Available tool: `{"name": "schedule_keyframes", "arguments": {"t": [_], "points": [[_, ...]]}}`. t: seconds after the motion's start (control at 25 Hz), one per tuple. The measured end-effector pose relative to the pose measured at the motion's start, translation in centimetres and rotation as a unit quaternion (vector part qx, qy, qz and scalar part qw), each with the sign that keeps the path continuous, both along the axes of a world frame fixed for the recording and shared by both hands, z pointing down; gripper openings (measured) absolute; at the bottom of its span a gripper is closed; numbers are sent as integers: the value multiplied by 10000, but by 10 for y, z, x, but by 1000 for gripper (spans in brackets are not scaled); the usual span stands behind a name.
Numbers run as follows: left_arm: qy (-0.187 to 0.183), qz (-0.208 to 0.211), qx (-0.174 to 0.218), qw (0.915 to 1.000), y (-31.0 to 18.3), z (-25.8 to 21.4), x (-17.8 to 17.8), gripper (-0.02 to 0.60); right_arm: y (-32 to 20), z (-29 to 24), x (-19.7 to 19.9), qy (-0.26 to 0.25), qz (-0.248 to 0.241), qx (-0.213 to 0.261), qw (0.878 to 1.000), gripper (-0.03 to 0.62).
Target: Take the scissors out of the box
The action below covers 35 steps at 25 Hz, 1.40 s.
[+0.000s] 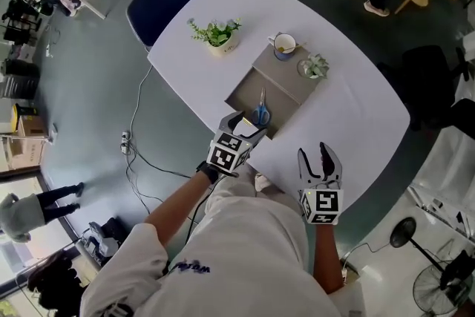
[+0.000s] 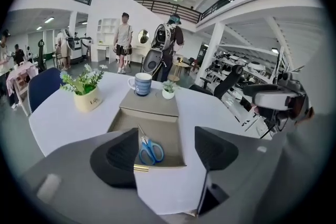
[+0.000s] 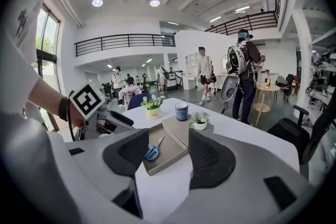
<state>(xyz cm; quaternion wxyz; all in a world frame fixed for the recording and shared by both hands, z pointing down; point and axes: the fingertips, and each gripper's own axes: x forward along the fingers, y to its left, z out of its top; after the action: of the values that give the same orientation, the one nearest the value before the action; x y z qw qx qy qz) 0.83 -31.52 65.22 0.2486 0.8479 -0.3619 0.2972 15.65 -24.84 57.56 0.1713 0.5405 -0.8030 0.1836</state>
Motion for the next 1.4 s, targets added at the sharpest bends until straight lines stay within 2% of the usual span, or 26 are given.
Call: {"name": "schedule_keyframes", "arguments": {"t": [0.16,0.28,0.64,0.92,1.16,1.4], "points": [[-288,83,-516,9982,-5,45,9,296,4,21,-6,-45,-96,-250,9996,235],[-373,72,-816,9959,-5,71,15,289,4,27,-11,-85,-158,-352,9992,232],[-618,-187,-1214,9905,-20,118,15,243,0,39,2,-10,-163,-518,9985,227],[-818,-224,-1592,9836,-24,141,8,186,1,48,9,-2,-134,-675,9976,224],[-1322,-316,-1910,9721,-26,157,5,168,1,53,20,-9,-2,-751,9972,222],[-1914,31,-2031,9603,-24,167,10,116,0,55,26,-24,84,-753,9971,219]]}}
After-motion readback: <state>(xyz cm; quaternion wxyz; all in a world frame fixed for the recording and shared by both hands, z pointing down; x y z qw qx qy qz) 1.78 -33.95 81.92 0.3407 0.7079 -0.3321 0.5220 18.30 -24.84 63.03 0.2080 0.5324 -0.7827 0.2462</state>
